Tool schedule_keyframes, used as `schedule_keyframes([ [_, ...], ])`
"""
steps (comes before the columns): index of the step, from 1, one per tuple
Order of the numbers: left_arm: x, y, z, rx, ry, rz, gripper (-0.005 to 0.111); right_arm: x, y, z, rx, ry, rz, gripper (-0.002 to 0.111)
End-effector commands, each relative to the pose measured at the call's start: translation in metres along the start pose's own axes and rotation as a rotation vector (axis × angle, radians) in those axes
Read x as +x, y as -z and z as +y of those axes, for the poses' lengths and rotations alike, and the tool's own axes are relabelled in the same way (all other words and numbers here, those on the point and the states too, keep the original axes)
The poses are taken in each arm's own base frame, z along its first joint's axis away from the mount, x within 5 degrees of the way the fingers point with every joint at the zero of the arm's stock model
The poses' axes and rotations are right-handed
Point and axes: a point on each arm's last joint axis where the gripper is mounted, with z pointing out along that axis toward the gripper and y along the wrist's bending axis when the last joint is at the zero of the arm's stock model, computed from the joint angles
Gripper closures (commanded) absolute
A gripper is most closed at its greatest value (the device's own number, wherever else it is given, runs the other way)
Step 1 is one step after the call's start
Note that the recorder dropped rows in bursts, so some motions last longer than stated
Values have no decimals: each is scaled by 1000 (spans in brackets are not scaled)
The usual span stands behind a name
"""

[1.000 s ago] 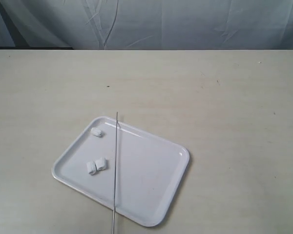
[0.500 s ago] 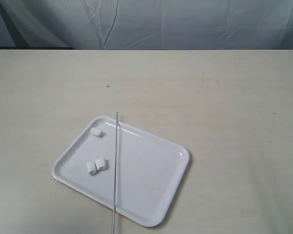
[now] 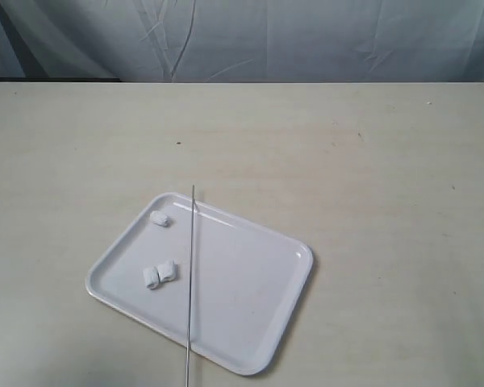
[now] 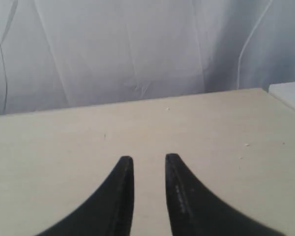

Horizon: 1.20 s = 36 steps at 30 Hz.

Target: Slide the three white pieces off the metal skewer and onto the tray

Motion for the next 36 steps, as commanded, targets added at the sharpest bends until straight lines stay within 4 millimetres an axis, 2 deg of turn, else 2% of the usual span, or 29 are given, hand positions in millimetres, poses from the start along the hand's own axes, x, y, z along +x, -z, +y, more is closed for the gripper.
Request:
schedule_keyframes([
  [1, 1, 0, -2, 16, 57, 3, 82, 8, 1, 11, -122, 144, 70, 85],
  [2, 1, 0, -2, 17, 75, 6, 89, 10, 1, 12, -138, 167, 97, 85],
  [4, 1, 0, -1, 15, 111, 6, 106, 12, 2, 14, -163, 94, 117, 85],
  [9, 2, 0, -1, 8, 229, 8, 107, 12, 2, 14, -162, 104, 122, 85],
  [17, 1, 0, 1, -9, 180, 3, 107, 16, 2, 9, -114, 222, 156, 85],
  [36, 2, 0, 3, -39, 164, 12, 107, 15, 1, 4, -56, 171, 153, 85],
])
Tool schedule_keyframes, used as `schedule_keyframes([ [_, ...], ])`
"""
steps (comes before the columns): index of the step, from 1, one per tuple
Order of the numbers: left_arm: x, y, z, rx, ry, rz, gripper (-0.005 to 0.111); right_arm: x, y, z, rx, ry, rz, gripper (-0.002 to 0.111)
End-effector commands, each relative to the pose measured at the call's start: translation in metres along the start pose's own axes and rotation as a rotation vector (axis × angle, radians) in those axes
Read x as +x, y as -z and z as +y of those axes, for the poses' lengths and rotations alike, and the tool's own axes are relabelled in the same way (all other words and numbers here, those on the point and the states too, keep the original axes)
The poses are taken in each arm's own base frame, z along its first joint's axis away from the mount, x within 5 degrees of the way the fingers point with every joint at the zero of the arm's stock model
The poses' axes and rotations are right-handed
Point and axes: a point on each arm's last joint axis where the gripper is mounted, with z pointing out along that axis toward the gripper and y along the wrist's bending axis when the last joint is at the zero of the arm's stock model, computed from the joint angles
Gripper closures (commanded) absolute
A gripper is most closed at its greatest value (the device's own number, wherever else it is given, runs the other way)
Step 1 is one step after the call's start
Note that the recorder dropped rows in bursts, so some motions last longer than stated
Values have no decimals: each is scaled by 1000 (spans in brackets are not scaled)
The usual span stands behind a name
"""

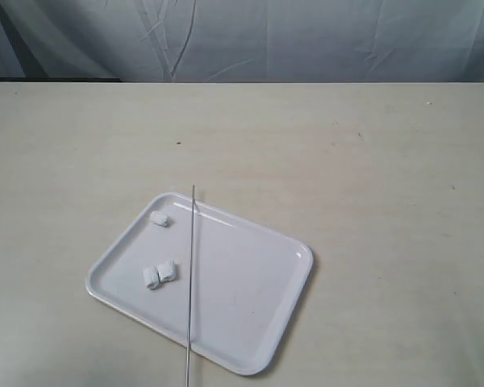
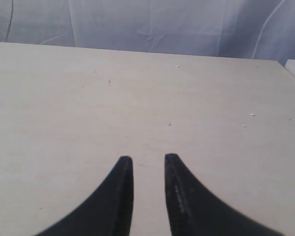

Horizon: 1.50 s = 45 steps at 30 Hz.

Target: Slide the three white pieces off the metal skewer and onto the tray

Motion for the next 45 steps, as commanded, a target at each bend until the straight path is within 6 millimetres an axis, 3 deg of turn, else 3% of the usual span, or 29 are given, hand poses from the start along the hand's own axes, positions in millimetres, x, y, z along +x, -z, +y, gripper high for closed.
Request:
schedule_keyframes([
  [1, 0, 0, 0, -2, -14, -7, 107, -1, 0, -1, 11, 1, -13, 85],
  [45, 0, 0, 1, -8, -34, -10, 107, -3, 0, -1, 9, -1, -38, 85],
])
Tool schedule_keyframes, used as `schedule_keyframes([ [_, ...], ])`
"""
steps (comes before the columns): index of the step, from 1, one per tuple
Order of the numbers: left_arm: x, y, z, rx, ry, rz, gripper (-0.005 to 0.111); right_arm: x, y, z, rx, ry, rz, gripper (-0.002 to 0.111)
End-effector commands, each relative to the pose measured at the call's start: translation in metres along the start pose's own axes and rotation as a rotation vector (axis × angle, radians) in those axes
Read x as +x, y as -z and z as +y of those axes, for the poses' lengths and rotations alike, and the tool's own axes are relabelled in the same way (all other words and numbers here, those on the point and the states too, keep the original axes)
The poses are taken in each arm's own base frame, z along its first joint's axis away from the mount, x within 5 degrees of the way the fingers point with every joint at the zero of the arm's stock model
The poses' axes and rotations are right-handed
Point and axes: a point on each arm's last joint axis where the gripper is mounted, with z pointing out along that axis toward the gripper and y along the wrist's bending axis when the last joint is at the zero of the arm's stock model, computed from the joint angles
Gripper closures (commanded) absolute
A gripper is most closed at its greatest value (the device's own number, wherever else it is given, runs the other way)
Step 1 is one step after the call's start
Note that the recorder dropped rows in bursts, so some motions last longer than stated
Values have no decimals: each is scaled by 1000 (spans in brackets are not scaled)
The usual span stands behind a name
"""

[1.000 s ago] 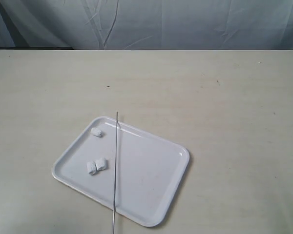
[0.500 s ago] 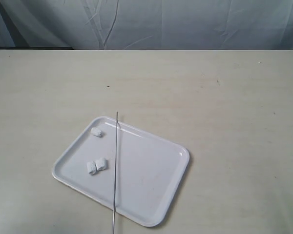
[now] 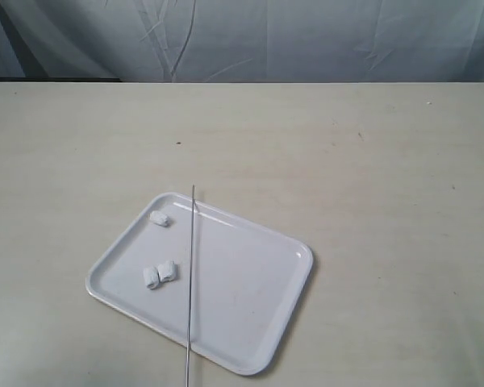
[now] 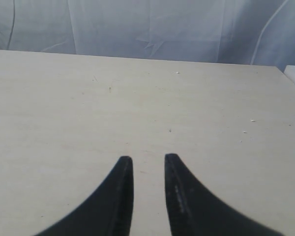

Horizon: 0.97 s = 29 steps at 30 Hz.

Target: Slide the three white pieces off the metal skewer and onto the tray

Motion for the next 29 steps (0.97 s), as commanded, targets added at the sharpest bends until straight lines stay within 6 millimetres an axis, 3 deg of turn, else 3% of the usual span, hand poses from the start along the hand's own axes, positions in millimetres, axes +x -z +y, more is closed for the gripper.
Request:
schedule_keyframes([
  [1, 0, 0, 0, -1, -6, -10, 107, -1, 0, 0, 7, 4, -17, 85],
  [29, 0, 0, 0, -1, -6, -10, 107, 0, 0, 0, 6, -2, -5, 85],
])
